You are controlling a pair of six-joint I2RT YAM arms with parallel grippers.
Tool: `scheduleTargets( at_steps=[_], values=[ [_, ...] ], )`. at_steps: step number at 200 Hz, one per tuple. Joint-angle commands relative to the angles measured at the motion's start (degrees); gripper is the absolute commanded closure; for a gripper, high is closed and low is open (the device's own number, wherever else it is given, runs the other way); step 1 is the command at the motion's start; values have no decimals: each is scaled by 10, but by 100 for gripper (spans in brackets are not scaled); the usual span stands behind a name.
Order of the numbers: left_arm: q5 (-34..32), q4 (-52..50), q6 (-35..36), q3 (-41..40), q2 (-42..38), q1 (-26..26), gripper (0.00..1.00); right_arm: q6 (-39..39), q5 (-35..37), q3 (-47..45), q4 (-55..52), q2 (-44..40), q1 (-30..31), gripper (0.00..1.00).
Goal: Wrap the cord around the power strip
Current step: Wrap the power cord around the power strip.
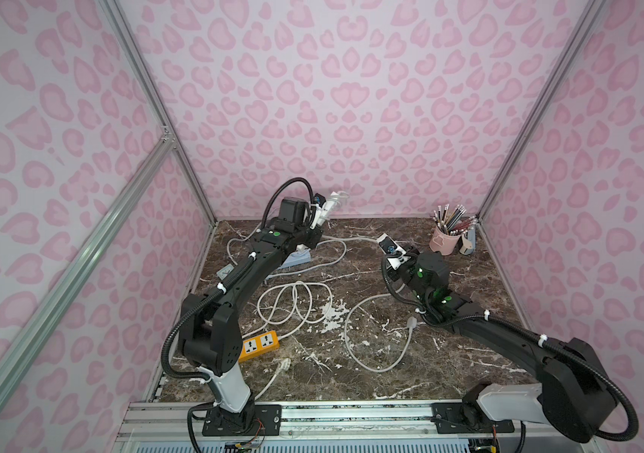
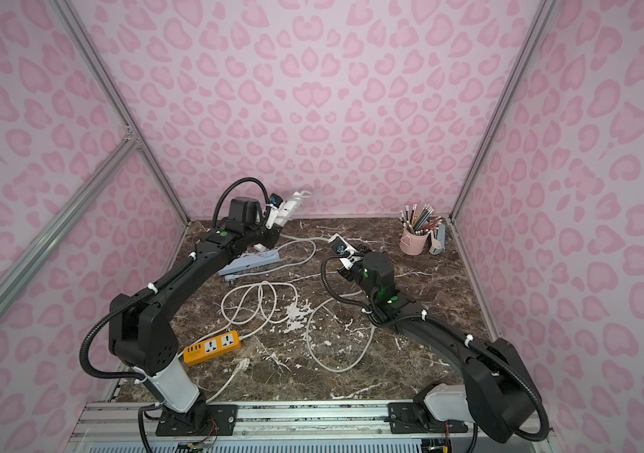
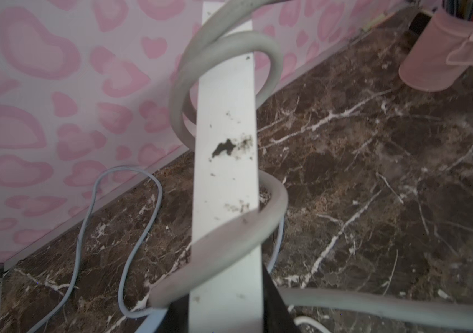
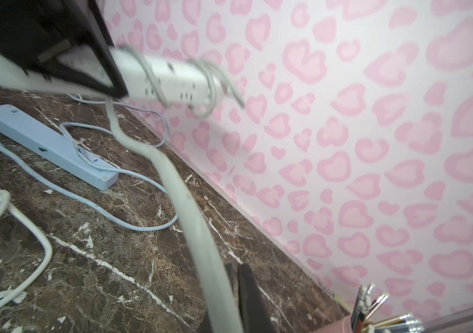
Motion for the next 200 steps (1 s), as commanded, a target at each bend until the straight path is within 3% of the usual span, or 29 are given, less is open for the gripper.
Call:
scheduleTargets(
  at_steps=[1, 41, 60, 87, 106, 124, 145, 181, 200],
  values=[
    [-41, -23, 80, -20, -4, -27, 97, -47, -21, 53, -32, -24, 1, 100],
    [53, -60, 143, -63, -41, -100, 97, -31, -100, 171, -125, 17, -44, 100],
    [128, -79, 204, -95, -72, -139, 97, -31, -123, 234, -188, 61, -73, 100],
    [225, -83, 227, -131, -113, -155, 97, -10, -163, 292, -240, 117, -128, 100],
    [316, -95, 227, -120, -139, -156, 97, 46, -241, 304, -237, 147, -174, 100],
    [393, -91, 217, -88, -162, -156, 97, 107, -326, 299, -206, 172, -202, 100],
    [422, -43, 180, -67, -186, -156, 97, 183, -380, 266, -127, 191, -214, 100],
    [432, 22, 96, -28, -186, -156, 97, 296, -413, 224, -10, 221, -214, 90],
    [432, 61, 57, -22, -188, -156, 97, 344, -408, 200, 54, 234, -207, 79]
  ],
)
